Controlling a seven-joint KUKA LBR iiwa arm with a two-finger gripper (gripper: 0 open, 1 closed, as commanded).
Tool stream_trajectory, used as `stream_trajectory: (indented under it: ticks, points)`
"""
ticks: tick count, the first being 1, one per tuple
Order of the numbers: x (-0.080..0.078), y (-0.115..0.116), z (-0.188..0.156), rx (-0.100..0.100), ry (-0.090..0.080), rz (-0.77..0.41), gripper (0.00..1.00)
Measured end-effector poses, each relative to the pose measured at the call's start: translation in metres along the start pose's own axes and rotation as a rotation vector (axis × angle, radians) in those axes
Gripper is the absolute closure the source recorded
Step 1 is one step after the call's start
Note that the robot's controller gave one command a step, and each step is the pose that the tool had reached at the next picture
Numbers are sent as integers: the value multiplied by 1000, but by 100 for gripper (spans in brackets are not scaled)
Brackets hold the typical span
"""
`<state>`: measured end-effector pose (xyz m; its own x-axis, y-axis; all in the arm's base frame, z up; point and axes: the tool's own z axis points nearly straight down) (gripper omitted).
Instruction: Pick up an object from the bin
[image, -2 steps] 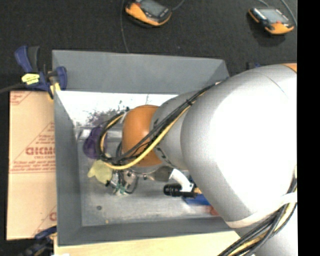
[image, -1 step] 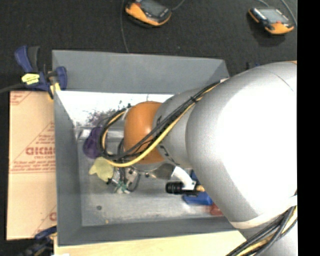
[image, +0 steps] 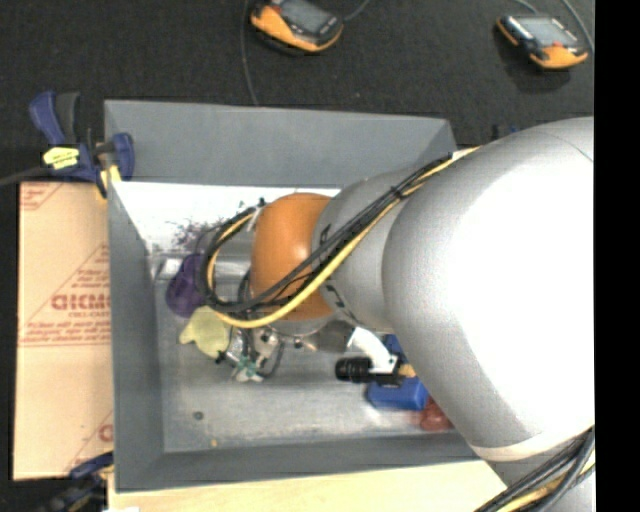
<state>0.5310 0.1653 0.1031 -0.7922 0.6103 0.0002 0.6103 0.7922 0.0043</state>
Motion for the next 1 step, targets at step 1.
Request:
stream_trajectory:
  ticks: [1]
  points:
    - [1,-2,-31,8,5,-2,100]
